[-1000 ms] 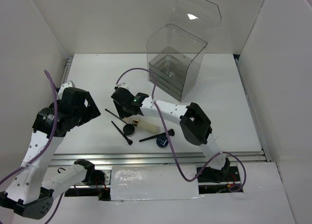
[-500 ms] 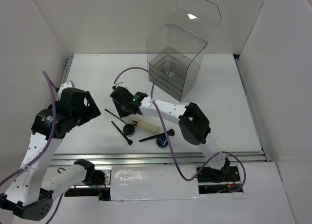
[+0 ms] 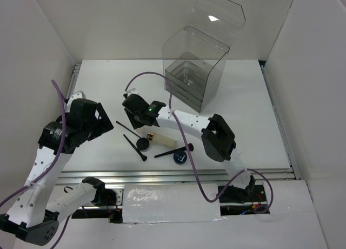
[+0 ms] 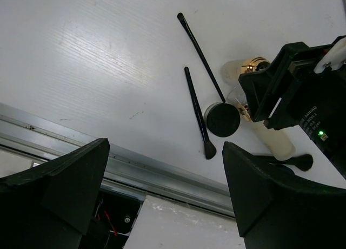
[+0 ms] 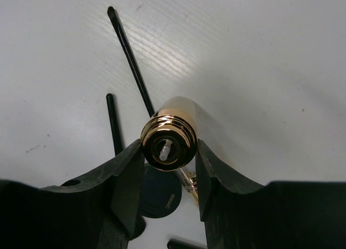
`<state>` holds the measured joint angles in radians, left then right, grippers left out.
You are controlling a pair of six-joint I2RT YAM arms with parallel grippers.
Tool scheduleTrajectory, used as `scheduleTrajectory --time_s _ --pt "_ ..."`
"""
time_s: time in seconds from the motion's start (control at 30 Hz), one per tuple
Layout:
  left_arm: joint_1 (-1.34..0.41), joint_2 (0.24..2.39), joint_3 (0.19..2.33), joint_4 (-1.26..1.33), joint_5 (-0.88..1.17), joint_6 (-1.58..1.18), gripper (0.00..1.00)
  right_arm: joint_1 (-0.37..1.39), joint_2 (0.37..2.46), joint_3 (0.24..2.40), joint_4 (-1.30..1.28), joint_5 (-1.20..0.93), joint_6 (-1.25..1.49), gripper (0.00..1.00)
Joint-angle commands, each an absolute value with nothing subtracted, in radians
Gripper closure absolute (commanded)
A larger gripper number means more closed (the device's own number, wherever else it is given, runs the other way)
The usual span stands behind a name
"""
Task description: Organize the makeup
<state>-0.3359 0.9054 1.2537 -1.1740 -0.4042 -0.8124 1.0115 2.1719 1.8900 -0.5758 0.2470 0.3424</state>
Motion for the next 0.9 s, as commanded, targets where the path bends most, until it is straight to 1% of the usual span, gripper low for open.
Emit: scheduleTrajectory --time_s 0.0,0.3,0.43,0.57,0.7,0.87 --pt "-0.331 0.907 1.256 -1.138 -0.396 -0.79 0.0 1.009 2.062 1.882 -0.492 0.29 0.316 1.0" --pt "-0.331 0.874 1.266 -1.169 -0.436 -0.808 0.01 1.006 2.016 1.879 -0.515 0.33 0.313 1.0" --pt "-0.331 0.861 1.262 -1.177 -0.445 -0.811 0.01 0.976 2.002 1.936 -0.58 0.364 0.316 1.0" --pt "-0.331 0.862 1.259 -1.178 -0.445 -0.813 0.01 0.908 1.98 2.034 -0.638 0.399 0.313 1.0" --pt "-0.331 0.859 1.262 -1.178 -0.453 -0.819 0.01 0.786 1.967 2.117 -0.672 0.403 0.292 1.0" --pt "-0.331 0.865 1.276 -1.18 -0.456 -0.813 0.01 0.677 1.983 2.246 -0.704 0.434 0.258 1.0"
